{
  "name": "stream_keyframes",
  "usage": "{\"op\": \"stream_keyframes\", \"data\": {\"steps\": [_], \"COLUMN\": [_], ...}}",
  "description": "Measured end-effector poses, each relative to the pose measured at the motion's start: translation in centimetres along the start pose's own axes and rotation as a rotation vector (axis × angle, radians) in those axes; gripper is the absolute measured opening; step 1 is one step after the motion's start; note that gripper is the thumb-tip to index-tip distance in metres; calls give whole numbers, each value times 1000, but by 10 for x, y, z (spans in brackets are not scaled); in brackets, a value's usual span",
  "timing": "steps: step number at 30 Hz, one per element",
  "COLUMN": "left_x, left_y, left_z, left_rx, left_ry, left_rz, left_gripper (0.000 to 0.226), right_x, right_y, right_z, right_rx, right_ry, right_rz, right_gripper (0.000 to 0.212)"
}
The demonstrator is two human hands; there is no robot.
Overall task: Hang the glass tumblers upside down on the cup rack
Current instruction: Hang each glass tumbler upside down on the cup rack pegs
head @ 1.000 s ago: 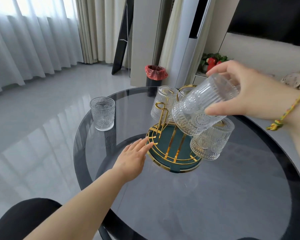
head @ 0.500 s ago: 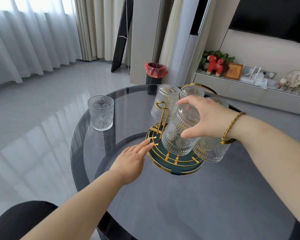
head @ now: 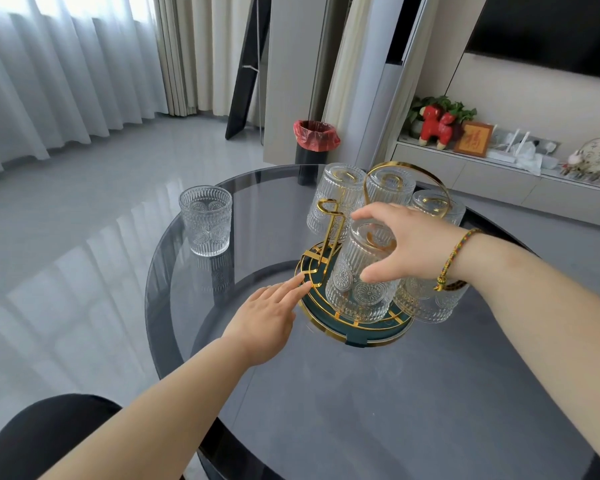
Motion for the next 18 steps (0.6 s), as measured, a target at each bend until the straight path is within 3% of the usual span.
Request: {"op": "stream_keyframes", "data": {"steps": [7, 13, 18], "left_x": [-2, -30, -57], "left_y": [0, 33, 85], "left_z": [1, 15, 52], "left_rx": [-3, -39, -90], "left_ry": [28, -40, -216], "left_rz": [22, 81, 295], "left_gripper": [52, 44, 35], "right_x": [-8, -21, 24], "right_y": [8, 57, 101], "right_z": [2, 14, -48], "right_rx": [-14, 172, 370], "right_ry": [28, -446, -306], "right_rz": [-29, 214, 343], "right_gripper": [83, 42, 35]}}
Point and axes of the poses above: each hand's wrist, its own x-axis towards the middle knuckle, its own z-axis out of the back of the hand, y = z × x, the point moved 6 cm from there along x, towards the middle knuckle, and after that the axes turned 13 degrees about y, right-handed, at the moved point
